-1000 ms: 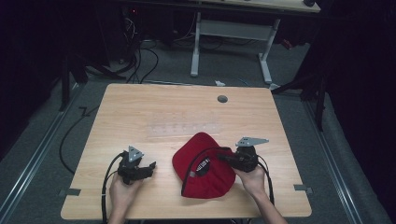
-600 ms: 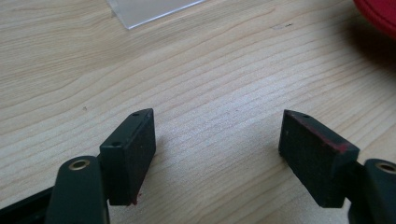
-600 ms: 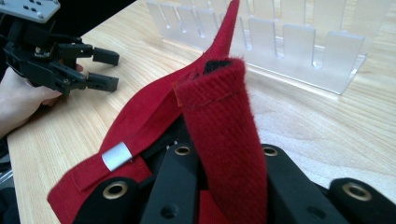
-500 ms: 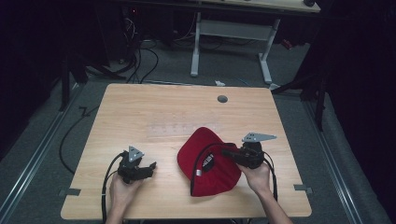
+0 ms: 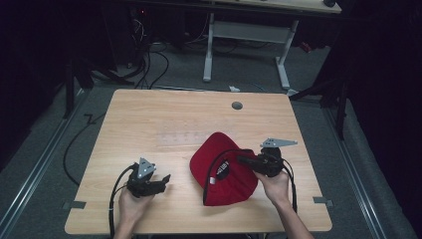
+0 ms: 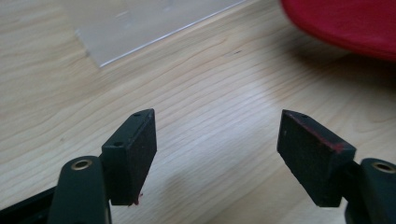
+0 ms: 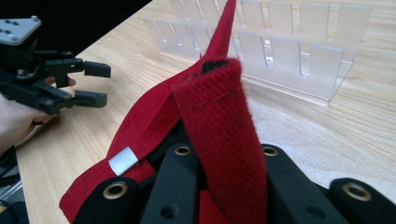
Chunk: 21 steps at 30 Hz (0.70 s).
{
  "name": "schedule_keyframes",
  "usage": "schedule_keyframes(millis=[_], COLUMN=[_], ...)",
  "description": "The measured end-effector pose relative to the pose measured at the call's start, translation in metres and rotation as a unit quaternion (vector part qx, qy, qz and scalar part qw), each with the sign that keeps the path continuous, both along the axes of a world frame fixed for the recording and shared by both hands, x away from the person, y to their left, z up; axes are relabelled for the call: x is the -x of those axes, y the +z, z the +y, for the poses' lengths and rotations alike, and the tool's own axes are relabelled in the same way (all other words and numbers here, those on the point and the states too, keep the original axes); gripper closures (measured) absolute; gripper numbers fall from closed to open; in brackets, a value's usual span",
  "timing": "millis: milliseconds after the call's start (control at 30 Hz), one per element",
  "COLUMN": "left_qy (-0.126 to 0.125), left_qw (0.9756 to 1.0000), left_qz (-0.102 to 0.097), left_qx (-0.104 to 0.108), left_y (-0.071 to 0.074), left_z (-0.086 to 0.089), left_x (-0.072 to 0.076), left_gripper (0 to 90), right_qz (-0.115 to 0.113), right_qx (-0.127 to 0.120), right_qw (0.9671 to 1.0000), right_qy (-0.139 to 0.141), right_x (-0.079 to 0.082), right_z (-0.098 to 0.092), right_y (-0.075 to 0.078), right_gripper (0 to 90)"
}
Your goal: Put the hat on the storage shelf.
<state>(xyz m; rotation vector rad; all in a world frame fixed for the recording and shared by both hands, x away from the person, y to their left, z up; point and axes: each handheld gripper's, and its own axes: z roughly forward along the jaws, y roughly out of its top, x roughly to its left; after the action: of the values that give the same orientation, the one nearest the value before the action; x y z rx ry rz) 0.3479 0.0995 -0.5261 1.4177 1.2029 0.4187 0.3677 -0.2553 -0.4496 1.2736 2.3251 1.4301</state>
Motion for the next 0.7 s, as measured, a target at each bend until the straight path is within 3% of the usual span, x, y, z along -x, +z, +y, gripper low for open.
schedule_keyframes(millis=[233,400,700], left_qy=[-0.037,-0.073,-0.099], left_qw=[0.9991,0.9965,0.9931], left_qz=[-0.016,-0.033,-0.047], left_qx=[-0.011,-0.024,-0.042], left_y=[0.006,0.014,0.018], left_z=[-0.019,-0.036,-0.056], left_x=[0.01,0.018,0.021], left_gripper=[25.3,24.2,22.3], right_qz=[0.002,0.005,0.013], right_qx=[-0.006,-0.008,-0.013], right_qw=[1.0,0.9999,0.9998], right_qy=[-0.002,-0.002,-0.003], right_x=[-0.002,-0.004,-0.007], right_z=[0.0,0.001,0.001], right_y=[0.003,0.006,0.011], right_gripper=[85.1,85.1,85.1])
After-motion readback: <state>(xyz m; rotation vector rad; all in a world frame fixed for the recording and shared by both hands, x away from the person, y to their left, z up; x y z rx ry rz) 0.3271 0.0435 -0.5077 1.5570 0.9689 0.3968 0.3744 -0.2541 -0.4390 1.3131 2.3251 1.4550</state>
